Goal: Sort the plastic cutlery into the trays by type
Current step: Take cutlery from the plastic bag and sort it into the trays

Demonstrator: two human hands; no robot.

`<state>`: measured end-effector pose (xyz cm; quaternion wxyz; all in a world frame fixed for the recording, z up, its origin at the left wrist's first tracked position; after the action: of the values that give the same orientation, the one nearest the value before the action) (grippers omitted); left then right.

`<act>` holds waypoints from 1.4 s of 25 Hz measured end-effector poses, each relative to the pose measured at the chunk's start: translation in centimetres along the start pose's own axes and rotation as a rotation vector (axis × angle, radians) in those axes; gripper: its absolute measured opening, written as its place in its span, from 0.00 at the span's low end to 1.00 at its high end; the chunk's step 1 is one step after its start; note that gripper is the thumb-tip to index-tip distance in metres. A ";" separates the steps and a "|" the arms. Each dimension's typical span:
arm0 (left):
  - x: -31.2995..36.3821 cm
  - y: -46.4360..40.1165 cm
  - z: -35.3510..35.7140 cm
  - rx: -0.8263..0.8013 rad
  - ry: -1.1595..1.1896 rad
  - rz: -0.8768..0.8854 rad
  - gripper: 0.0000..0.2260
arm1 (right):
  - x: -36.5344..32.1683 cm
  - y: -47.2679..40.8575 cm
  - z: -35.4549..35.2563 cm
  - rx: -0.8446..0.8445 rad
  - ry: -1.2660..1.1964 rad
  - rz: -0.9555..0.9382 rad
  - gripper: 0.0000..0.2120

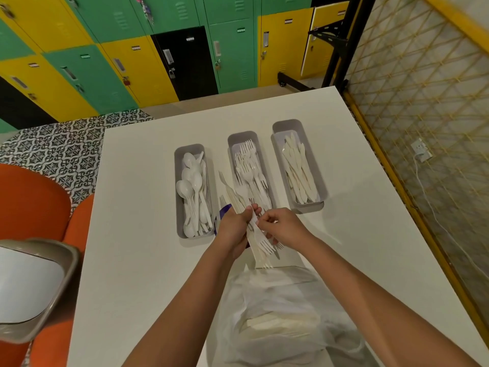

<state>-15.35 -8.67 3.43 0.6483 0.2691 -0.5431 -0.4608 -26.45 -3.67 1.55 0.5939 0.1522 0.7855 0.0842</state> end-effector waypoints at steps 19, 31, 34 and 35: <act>-0.2 0.2 -1.7 0.056 0.057 0.035 0.09 | 0.3 -3.1 -0.1 0.269 0.346 -0.009 0.09; 0.0 -0.5 -2.6 -0.041 0.172 0.026 0.08 | -0.9 -2.6 1.1 0.116 0.209 -0.059 0.08; 0.3 -0.5 -2.6 -0.067 0.258 0.067 0.08 | -1.0 -1.5 2.0 -0.026 0.042 -0.002 0.12; 0.4 -0.5 -2.6 -0.077 0.281 0.091 0.08 | -0.9 -1.2 2.1 -0.046 0.018 0.001 0.13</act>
<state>-13.00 -9.65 2.53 0.7480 0.2809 -0.4407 -0.4091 -24.33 -5.17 1.40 0.5900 0.1382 0.7887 0.1038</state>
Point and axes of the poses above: each hand's wrist, its own y-axis away from the middle knuckle, its own z-axis out of the palm, x = y × z, the point moved 1 cm from there along -y, towards the middle knuckle, and after that the axes turned 13 degrees about -z, right-handed, at the moved point
